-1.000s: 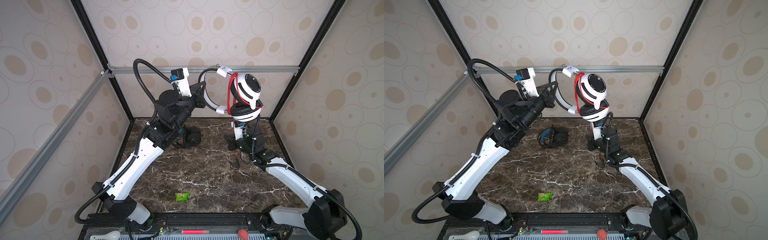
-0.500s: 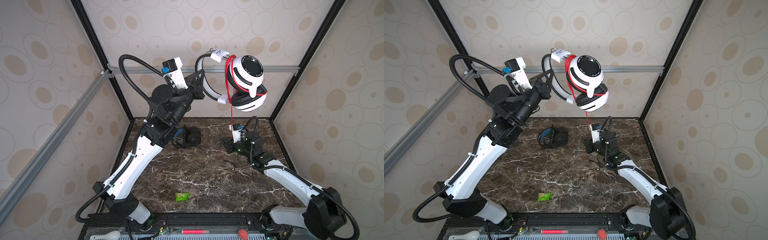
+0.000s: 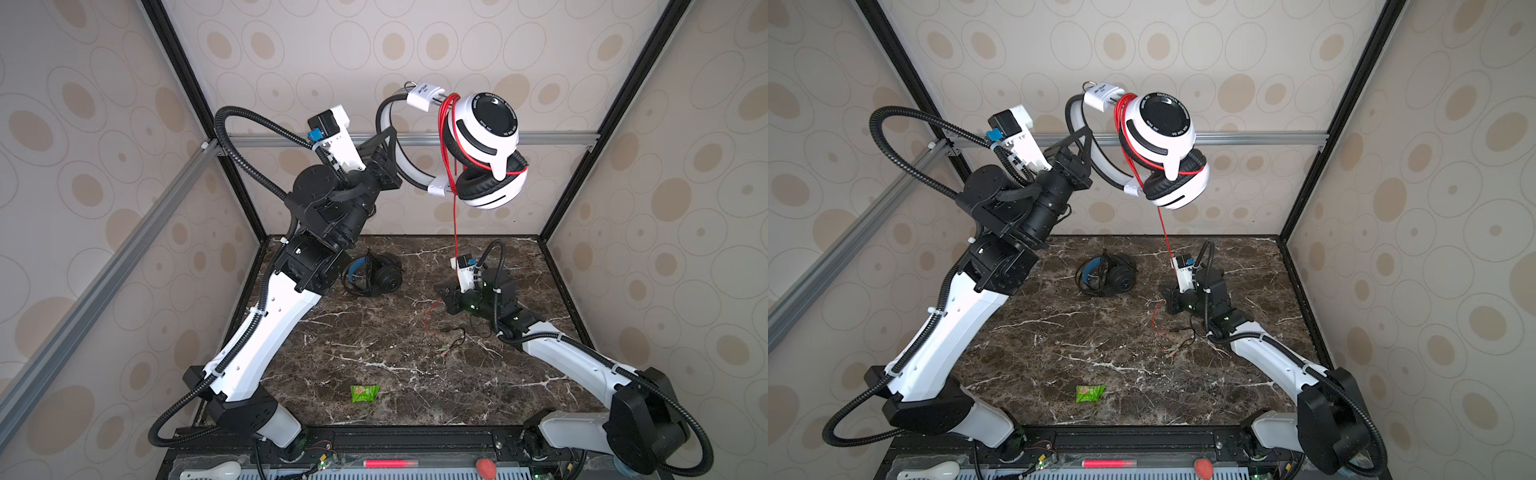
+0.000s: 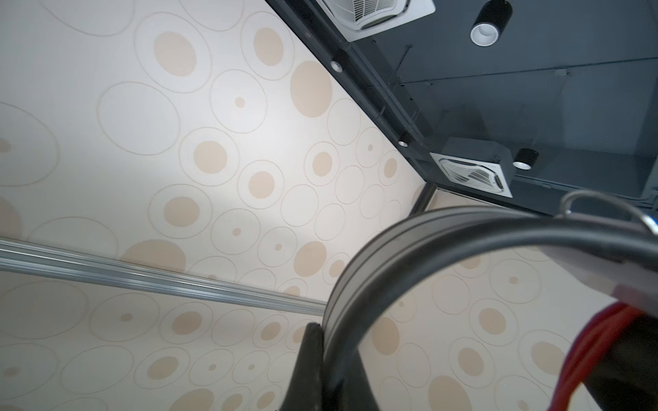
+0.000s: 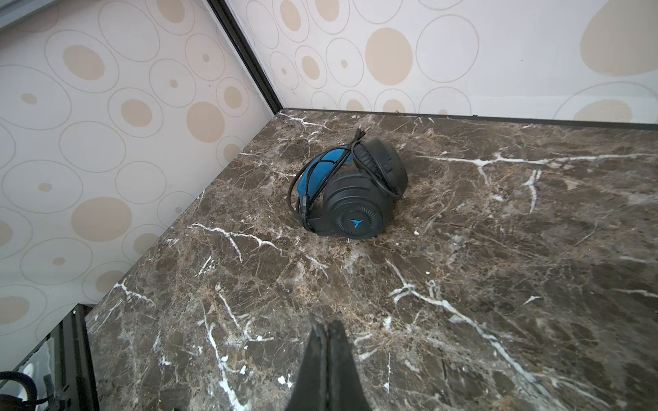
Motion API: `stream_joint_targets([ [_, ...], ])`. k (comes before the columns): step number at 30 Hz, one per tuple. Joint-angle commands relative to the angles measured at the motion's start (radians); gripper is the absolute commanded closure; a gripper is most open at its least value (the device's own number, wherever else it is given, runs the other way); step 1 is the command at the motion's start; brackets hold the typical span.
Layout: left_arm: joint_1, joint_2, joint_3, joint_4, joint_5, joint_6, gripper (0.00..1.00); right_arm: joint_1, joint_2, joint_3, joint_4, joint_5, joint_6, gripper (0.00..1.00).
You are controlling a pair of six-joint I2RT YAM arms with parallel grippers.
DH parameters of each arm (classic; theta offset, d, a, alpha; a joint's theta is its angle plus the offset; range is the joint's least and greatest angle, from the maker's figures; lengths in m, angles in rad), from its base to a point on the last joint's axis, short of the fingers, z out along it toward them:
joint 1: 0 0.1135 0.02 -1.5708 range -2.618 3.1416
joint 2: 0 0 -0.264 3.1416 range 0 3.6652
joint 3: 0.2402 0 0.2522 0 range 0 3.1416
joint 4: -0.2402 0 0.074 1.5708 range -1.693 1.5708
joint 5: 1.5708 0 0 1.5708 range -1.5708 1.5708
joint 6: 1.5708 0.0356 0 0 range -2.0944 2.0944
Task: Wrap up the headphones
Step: 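Raise the white headset with the left gripper while the right gripper pulls the cable down, then lower the white headset with the left gripper while the right gripper lifts the cable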
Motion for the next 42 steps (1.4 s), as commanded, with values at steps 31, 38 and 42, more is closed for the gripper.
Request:
stream_joint_targets([
  [31, 0.033, 0.303, 0.174, -0.007, -0.561, 0.623, 1.0, 0.445, -0.306, 0.204, -0.702, 0.424, -0.312, 1.0],
  [38, 0.033, 0.273, -0.01, 0.013, -0.548, 0.679, 1.0, 0.447, -0.28, 0.379, -0.811, 0.465, -0.444, 1.0],
  [42, 0.028, 0.237, -0.126, 0.008, -0.514, 0.666, 1.0, 0.447, -0.224, 0.486, -0.864, 0.544, -0.53, 1.0],
])
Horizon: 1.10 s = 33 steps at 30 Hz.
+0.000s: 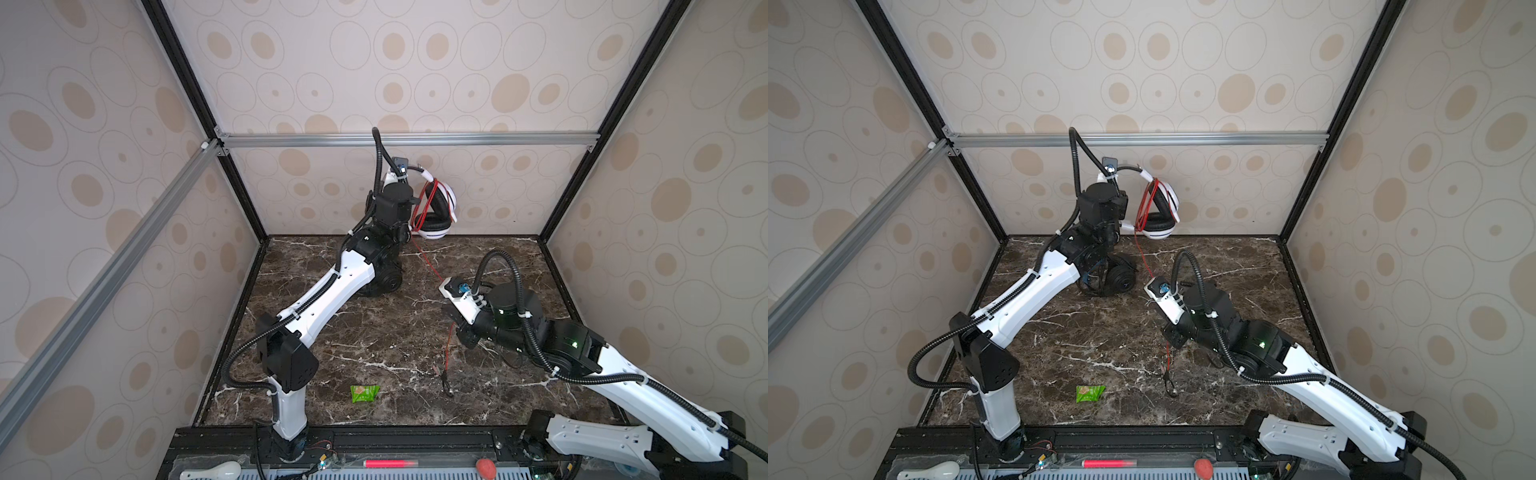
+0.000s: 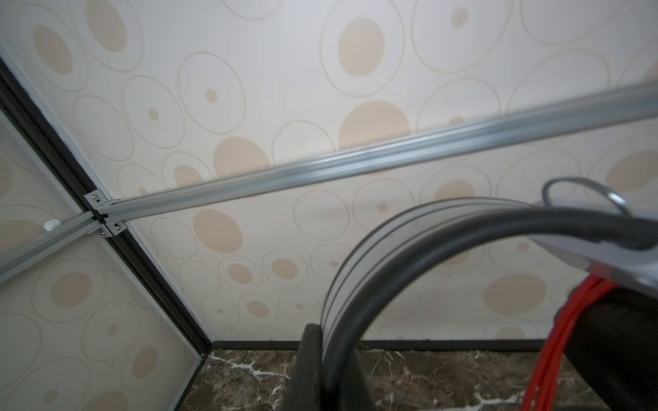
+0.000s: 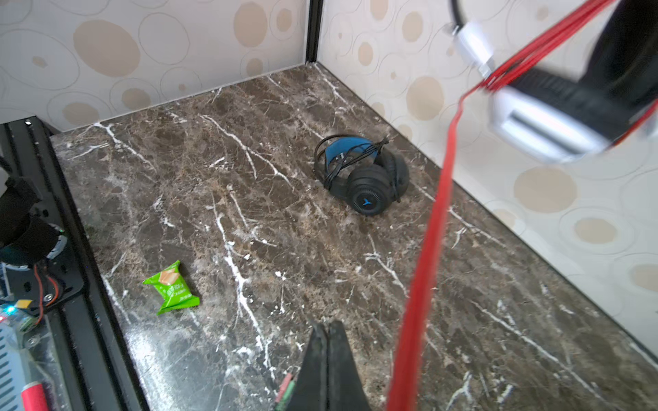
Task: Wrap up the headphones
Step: 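Lower the white headset with the left gripper while the right gripper lifts the cable, then wrap the red cable over the white earcups with the right gripper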
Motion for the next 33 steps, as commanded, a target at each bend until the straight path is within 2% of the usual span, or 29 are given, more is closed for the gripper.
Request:
stream_joint_targets([
  [1, -0.001, -0.095, -0.054, 0.077, 0.03, 0.006, 1.0, 0.006, 0.046, 0.086, -0.084, 0.095, -0.128, 1.0],
  [3, -0.009, -0.123, -0.111, 0.068, 0.052, 0.009, 1.0, -0.008, 0.077, 0.138, -0.107, 0.144, -0.165, 1.0],
  [9, -0.014, -0.237, -0.284, -0.008, 0.145, -0.035, 1.0, -0.158, 0.151, 0.297, -0.147, 0.085, -0.17, 1.0],
  [16, -0.021, -0.384, -0.433, -0.116, 0.262, -0.055, 1.0, -0.242, 0.262, 0.437, -0.186, 0.088, -0.196, 1.0],
  [23, -0.02, -0.503, -0.533, -0.202, 0.477, -0.089, 1.0, -0.353, 0.332, 0.52, -0.18, 0.047, -0.152, 1.0],
  [29, -0.02, -0.585, -0.601, -0.229, 0.552, -0.142, 1.0, -0.419, 0.355, 0.534, -0.165, 0.03, -0.119, 1.0],
  [33, -0.02, -0.617, -0.591, -0.252, 0.617, -0.152, 1.0, -0.483, 0.373, 0.517, -0.155, -0.004, -0.066, 1.0],
])
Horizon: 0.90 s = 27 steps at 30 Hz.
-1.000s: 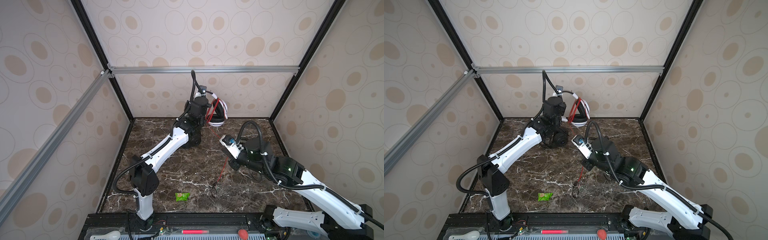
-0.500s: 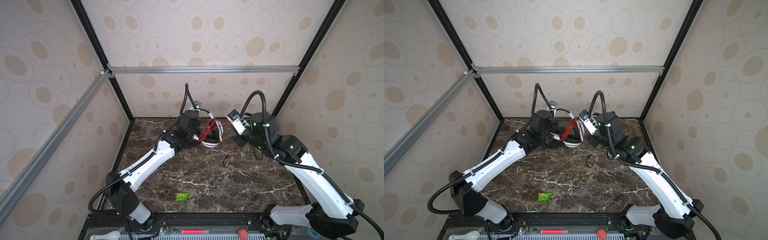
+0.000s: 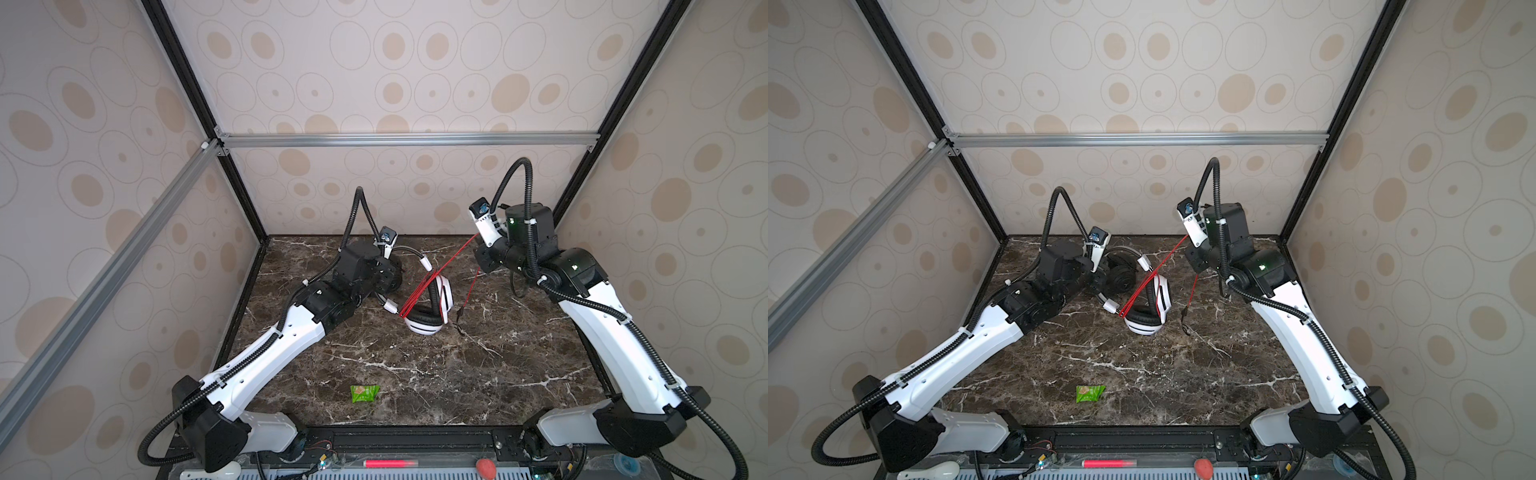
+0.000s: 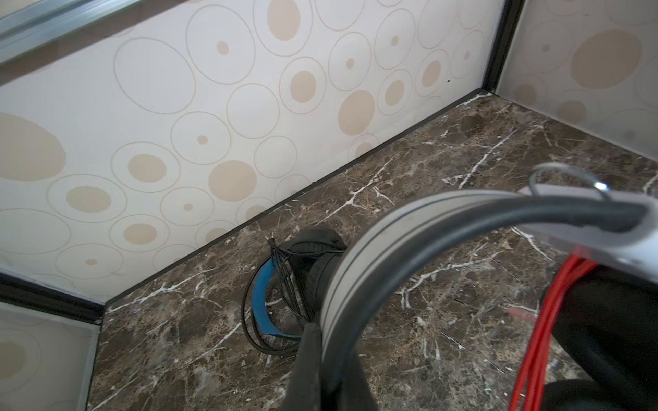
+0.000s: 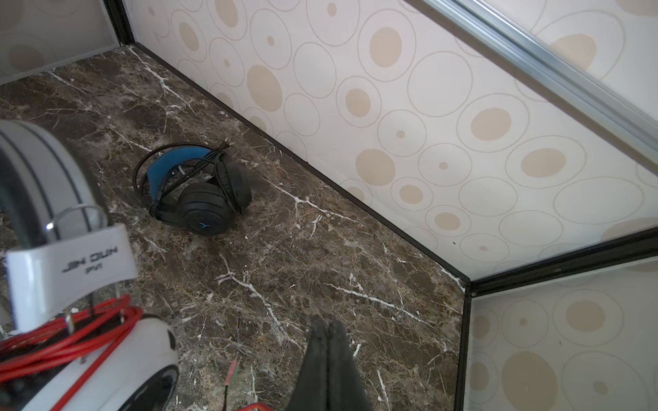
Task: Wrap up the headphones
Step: 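Wrap the red cable over the white earcups with the right gripper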
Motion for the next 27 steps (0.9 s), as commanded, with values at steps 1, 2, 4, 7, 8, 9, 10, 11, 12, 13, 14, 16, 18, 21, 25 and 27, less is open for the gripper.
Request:
stream_joint_targets([
  [1, -0.002, -0.059, 0.049, 0.016, 0.105, -0.05, 1.0, -0.058, 0.018, 0.005, 0.021, -0.038, 0.063, 1.0],
  [2, -0.002, -0.059, 0.059, 0.005, 0.13, -0.051, 1.0, -0.073, 0.02, -0.005, 0.031, -0.05, 0.081, 1.0],
  [4, -0.002, -0.06, 0.078, -0.008, 0.191, -0.053, 1.0, -0.095, 0.025, -0.023, 0.048, -0.079, 0.1, 1.0],
  [7, -0.002, -0.054, 0.115, -0.017, 0.269, -0.076, 1.0, -0.102, 0.031, -0.054, 0.079, -0.09, 0.107, 0.99],
  [8, -0.002, -0.053, 0.129, -0.018, 0.29, -0.086, 1.0, -0.107, 0.033, -0.064, 0.087, -0.1, 0.116, 0.99],
  [9, -0.002, -0.053, 0.14, -0.014, 0.305, -0.095, 1.0, -0.113, 0.033, -0.074, 0.093, -0.114, 0.127, 0.99],
  [10, -0.002, -0.054, 0.152, -0.008, 0.324, -0.104, 1.0, -0.122, 0.034, -0.083, 0.1, -0.135, 0.145, 0.98],
  [11, -0.002, -0.053, 0.171, -0.002, 0.339, -0.113, 1.0, -0.134, 0.032, -0.094, 0.111, -0.159, 0.168, 0.97],
  [12, -0.002, -0.048, 0.19, -0.002, 0.351, -0.119, 1.0, -0.141, 0.027, -0.106, 0.124, -0.182, 0.186, 0.96],
  [13, -0.003, -0.041, 0.215, 0.0, 0.371, -0.127, 1.0, -0.149, 0.021, -0.124, 0.143, -0.208, 0.201, 0.95],
  [14, -0.002, -0.032, 0.243, 0.0, 0.387, -0.133, 1.0, -0.153, 0.011, -0.144, 0.167, -0.235, 0.211, 0.93],
  [16, -0.003, -0.012, 0.297, -0.005, 0.414, -0.14, 1.0, -0.155, -0.005, -0.183, 0.215, -0.276, 0.226, 0.9],
  [18, -0.002, 0.01, 0.347, -0.009, 0.424, -0.145, 1.0, -0.155, -0.01, -0.202, 0.237, -0.306, 0.241, 0.89],
  [21, -0.003, 0.04, 0.428, -0.01, 0.431, -0.154, 1.0, -0.155, -0.02, -0.237, 0.273, -0.35, 0.261, 0.89],
  [25, -0.002, 0.09, 0.544, 0.014, 0.452, -0.186, 1.0, -0.155, -0.087, -0.363, 0.424, -0.415, 0.286, 0.88],
  [27, -0.002, 0.106, 0.575, 0.052, 0.467, -0.206, 1.0, -0.154, -0.12, -0.43, 0.51, -0.441, 0.306, 0.87],
])
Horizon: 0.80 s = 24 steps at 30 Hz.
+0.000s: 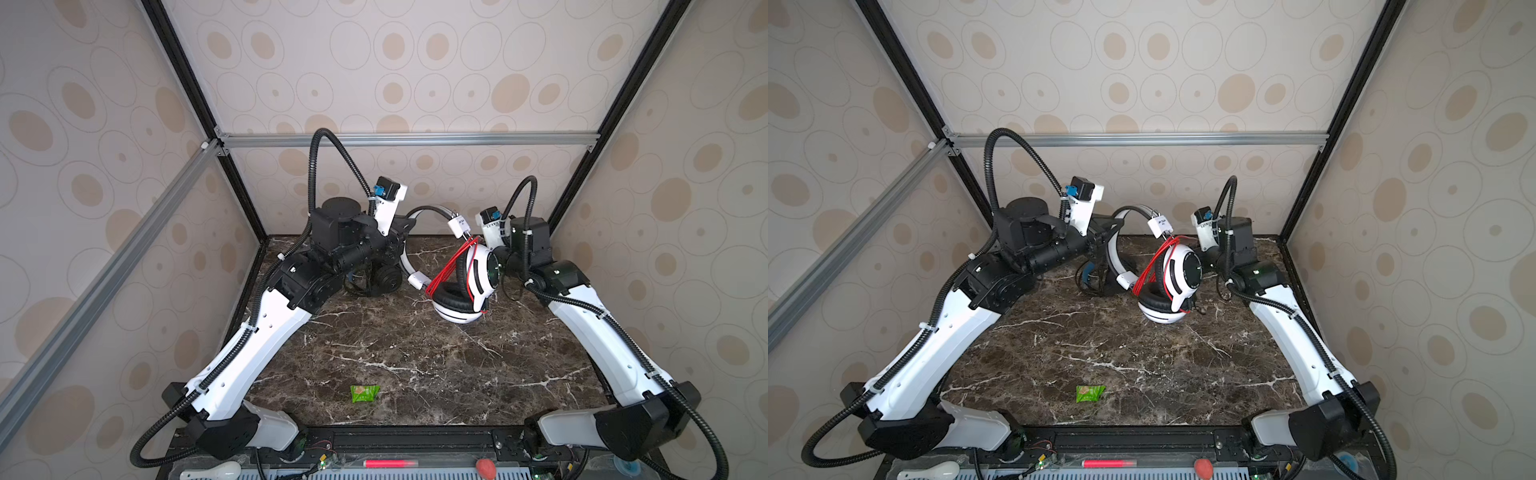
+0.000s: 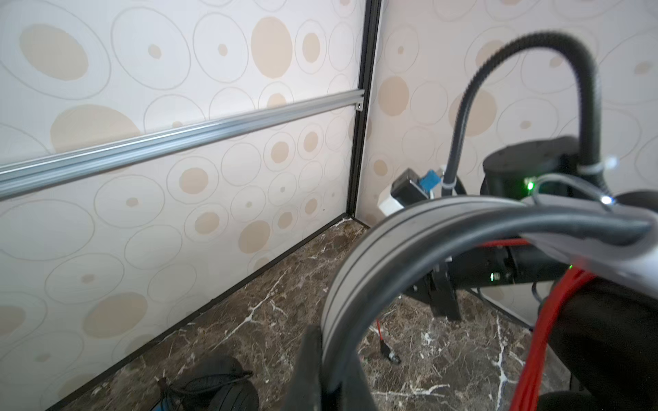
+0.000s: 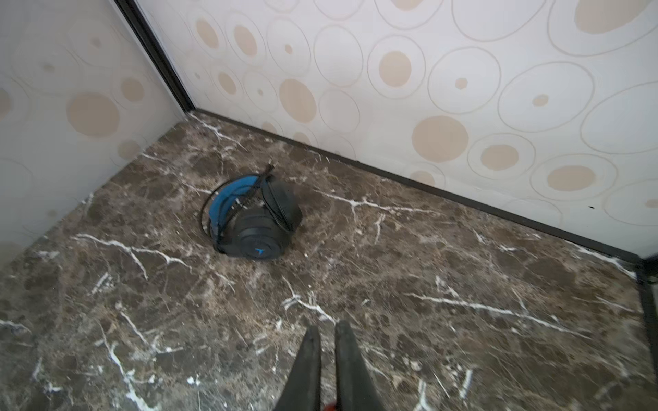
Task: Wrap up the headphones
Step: 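Wrap the red cable over the white earcups with the right gripper, then raise the white headset with the left gripper while the right gripper draws the cable down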
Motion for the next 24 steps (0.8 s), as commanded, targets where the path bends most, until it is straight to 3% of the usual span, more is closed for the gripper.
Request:
stream_joint_targets([
  [1, -0.002, 0.009, 0.102, 0.137, 0.064, -0.091, 1.0, -0.003, -0.068, -0.091, 0.2, -0.086, 0.056, 0.86],
  [10, -0.002, 0.094, 0.257, 0.199, 0.098, -0.164, 1.0, -0.003, -0.085, -0.205, 0.35, -0.189, 0.138, 0.77],
  [24, 0.0, 0.176, 0.425, 0.124, -0.017, -0.22, 1.0, -0.004, -0.136, -0.353, 0.386, -0.206, 0.156, 0.52],
])
